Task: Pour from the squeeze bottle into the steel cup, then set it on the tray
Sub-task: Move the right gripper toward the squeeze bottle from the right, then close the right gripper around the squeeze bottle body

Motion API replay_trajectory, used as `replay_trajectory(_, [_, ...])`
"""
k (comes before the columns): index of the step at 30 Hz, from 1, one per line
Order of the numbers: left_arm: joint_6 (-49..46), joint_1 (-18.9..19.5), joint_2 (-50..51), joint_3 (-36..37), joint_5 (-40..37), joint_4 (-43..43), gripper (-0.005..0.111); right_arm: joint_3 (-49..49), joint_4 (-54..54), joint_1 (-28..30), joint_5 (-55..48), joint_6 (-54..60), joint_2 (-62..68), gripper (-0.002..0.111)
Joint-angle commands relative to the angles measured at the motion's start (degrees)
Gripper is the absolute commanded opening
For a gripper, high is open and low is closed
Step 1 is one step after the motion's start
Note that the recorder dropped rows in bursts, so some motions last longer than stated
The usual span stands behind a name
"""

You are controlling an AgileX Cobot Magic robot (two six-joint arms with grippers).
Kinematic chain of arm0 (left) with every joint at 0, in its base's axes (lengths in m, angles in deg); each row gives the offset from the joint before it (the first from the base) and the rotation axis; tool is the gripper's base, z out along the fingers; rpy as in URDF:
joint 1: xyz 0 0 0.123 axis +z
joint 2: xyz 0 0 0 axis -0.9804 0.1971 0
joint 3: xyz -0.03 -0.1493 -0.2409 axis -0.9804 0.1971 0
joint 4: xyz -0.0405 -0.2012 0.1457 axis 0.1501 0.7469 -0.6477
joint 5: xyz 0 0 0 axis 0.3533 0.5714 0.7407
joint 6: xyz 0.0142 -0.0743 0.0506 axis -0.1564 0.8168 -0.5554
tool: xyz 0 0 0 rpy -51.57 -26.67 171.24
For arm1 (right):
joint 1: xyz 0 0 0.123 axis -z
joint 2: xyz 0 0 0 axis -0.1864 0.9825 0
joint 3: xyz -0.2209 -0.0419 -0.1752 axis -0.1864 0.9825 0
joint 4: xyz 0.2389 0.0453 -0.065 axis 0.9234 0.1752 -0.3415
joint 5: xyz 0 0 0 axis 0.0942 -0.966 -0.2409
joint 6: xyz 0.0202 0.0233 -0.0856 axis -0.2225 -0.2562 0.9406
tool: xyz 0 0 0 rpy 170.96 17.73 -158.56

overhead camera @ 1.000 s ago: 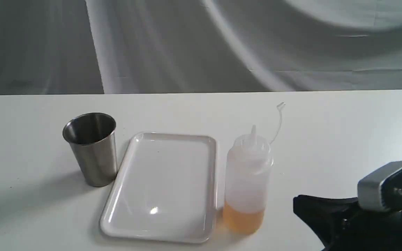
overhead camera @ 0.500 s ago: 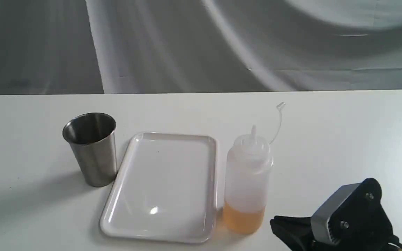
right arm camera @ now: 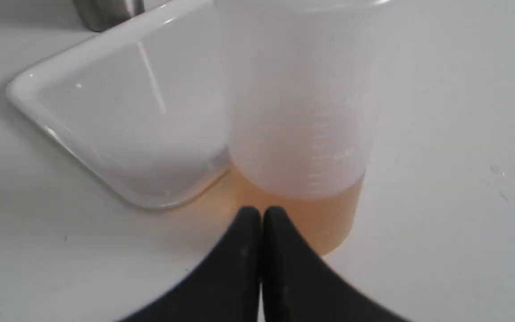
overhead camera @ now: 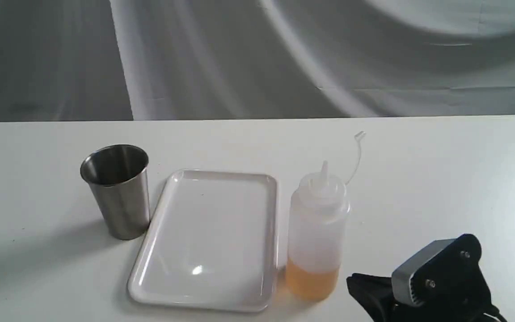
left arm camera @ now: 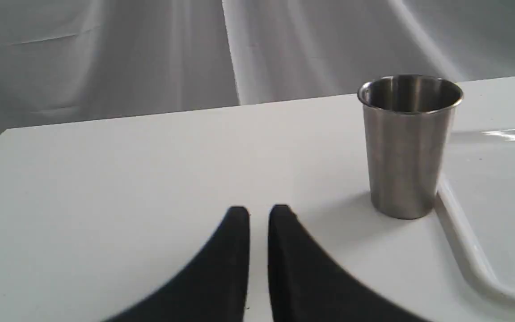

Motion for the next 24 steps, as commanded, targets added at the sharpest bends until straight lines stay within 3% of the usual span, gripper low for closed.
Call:
replay_trajectory(1, [0.1, -0.5, -0.3, 0.3, 0.3, 0.0, 0.008, 0.2, -2.2, -0.1, 2.2, 0.3, 0.9, 0.002])
replay_trajectory(5, [0.1, -0.5, -0.3, 0.3, 0.3, 0.0, 0.008, 0.2, -3.0, -0.1, 2.2, 0.3, 1.3, 0.023])
replay_trajectory(9, [0.1, -0.5, -0.3, 0.3, 0.3, 0.0, 0.008, 0.2, -3.0, -0.1, 3.6, 0.2, 1.3, 0.061])
replay_trajectory(11, [0.1, -0.5, -0.3, 0.3, 0.3, 0.0, 0.008, 0.2, -3.0, -0.1, 4.3, 0.2, 1.3, 0.089])
replay_trajectory(13, [0.1, -0.5, -0.3, 0.3, 0.3, 0.0, 0.008, 0.2, -3.0, -0.1, 5.4, 0.2, 1.3, 0.106])
replay_trajectory(24, [0.1, -0.5, -0.3, 0.3, 0.3, 0.0, 0.008, 0.2, -1.1, -0.1, 8.3, 0.3, 1.3, 0.105])
